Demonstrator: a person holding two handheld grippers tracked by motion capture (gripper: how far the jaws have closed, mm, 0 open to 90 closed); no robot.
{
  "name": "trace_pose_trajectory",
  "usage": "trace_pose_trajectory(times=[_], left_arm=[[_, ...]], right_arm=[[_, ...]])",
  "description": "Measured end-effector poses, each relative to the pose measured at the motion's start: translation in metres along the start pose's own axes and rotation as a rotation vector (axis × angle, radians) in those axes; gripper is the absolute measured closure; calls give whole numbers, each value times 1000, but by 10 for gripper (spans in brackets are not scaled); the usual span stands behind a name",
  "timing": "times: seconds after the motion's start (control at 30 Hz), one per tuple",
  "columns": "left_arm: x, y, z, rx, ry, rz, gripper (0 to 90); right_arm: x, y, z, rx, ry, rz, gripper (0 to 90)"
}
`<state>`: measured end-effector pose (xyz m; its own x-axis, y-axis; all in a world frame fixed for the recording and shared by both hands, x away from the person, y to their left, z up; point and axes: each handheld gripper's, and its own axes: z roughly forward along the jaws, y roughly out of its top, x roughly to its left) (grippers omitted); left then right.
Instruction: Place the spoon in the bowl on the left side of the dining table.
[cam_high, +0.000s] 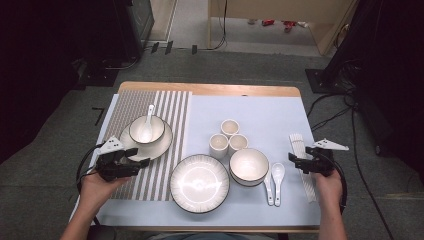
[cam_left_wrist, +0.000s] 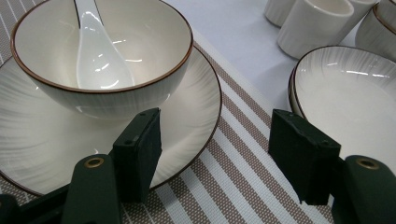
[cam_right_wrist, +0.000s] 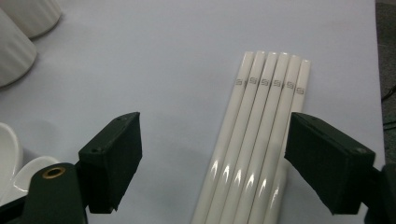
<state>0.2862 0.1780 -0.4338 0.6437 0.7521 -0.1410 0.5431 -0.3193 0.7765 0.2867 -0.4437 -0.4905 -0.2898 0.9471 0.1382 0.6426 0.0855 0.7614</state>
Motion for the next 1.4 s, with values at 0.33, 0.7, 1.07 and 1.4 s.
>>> trace_pose_trajectory(times=[0.33, 0.7, 1.07, 1.4], left_arm=[[-5, -3, 4, 14, 1, 24, 322], [-2, -11, 6, 22, -66, 40, 262], [-1, -18, 9, 44, -110, 33, 263], [-5, -22, 13, 65, -141, 59, 263]], right_arm=[[-4, -3, 1, 6, -15, 12, 187], [-5, -6, 5, 27, -13, 7, 186], [-7, -7, 8, 43, -16, 2, 169], [-1, -7, 10, 62, -50, -45, 154]])
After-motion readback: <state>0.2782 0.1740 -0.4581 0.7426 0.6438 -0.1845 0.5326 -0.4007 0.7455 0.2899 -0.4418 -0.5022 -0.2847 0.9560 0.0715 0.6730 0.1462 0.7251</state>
